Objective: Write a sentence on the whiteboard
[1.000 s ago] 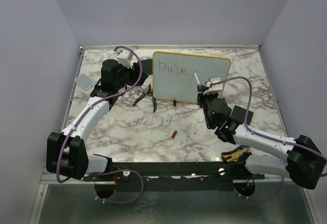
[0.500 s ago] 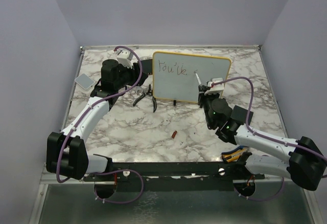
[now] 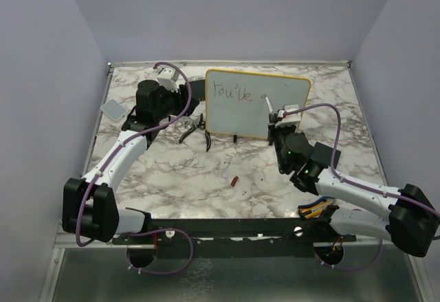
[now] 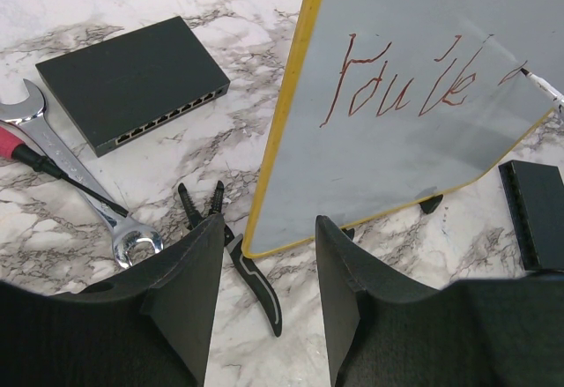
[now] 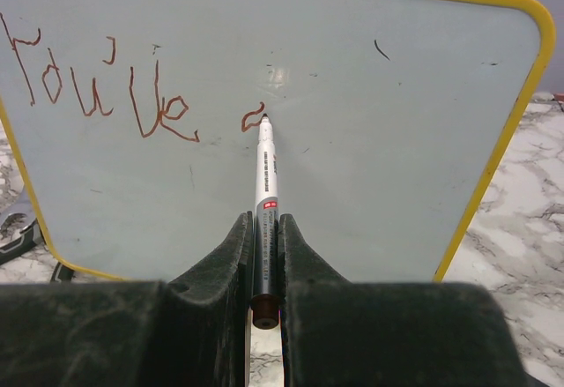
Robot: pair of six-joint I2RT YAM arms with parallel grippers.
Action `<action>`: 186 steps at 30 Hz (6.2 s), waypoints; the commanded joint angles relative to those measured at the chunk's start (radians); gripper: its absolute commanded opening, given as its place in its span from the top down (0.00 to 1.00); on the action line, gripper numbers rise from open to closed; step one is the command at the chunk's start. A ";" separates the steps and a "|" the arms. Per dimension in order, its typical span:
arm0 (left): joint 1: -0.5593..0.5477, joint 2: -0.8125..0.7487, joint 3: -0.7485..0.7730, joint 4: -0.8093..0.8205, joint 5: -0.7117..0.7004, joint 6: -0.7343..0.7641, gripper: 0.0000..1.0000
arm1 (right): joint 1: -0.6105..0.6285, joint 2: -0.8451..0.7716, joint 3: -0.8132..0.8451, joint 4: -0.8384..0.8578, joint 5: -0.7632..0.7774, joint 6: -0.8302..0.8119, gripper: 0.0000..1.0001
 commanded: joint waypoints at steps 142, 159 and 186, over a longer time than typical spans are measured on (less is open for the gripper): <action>0.008 -0.030 -0.008 0.012 -0.014 0.011 0.52 | -0.021 -0.140 -0.018 -0.079 -0.004 0.042 0.99; 0.008 -0.035 -0.009 0.013 -0.012 0.012 0.52 | -0.023 -0.077 -0.022 -0.039 0.083 0.024 0.99; 0.008 -0.037 -0.010 0.014 -0.014 0.011 0.52 | -0.035 -0.192 -0.074 -0.047 0.021 -0.024 0.99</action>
